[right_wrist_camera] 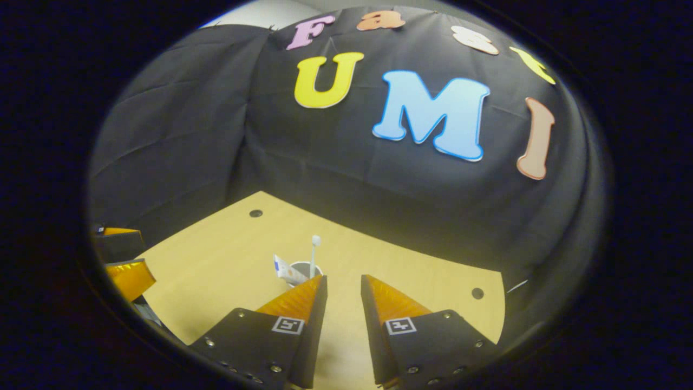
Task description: Put the toothbrush and toothpaste on the desktop into the cup, then pick up the cup and place it on the coaster on the desktop.
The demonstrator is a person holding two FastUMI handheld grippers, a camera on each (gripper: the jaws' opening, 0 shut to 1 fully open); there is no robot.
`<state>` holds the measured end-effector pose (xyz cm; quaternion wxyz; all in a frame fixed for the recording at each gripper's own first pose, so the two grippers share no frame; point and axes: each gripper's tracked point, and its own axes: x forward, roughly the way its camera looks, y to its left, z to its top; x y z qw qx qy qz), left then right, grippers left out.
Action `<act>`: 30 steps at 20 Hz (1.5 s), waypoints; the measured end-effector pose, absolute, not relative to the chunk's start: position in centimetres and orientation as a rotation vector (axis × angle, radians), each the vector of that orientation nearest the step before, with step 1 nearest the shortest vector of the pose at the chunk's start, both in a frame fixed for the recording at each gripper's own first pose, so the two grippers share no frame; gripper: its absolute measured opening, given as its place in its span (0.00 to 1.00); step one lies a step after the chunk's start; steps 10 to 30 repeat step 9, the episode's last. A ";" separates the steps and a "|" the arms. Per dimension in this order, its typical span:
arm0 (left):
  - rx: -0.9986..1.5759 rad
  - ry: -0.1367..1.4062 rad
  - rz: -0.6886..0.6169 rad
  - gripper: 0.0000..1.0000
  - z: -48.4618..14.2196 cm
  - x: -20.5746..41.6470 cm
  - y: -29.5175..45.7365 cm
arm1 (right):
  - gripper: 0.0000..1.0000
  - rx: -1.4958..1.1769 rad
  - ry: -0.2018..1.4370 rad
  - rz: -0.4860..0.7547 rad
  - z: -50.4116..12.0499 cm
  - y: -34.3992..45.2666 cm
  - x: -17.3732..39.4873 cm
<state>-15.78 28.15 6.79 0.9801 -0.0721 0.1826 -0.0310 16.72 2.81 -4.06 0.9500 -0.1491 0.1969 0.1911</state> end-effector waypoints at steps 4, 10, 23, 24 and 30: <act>-0.107 0.291 -0.106 0.94 9.9 -14.7 26.1 | 0.40 -0.279 0.251 0.307 0.6 1.2 13.2; -0.086 0.174 -0.132 0.95 13.9 -13.6 24.1 | 0.36 -0.212 0.149 0.232 3.6 -0.3 10.7; -0.086 0.174 -0.132 0.95 13.9 -13.6 24.1 | 0.36 -0.212 0.149 0.232 3.6 -0.3 10.7; -0.086 0.174 -0.132 0.95 13.9 -13.6 24.1 | 0.36 -0.212 0.149 0.232 3.6 -0.3 10.7; -0.086 0.174 -0.132 0.95 13.9 -13.6 24.1 | 0.36 -0.212 0.149 0.232 3.6 -0.3 10.7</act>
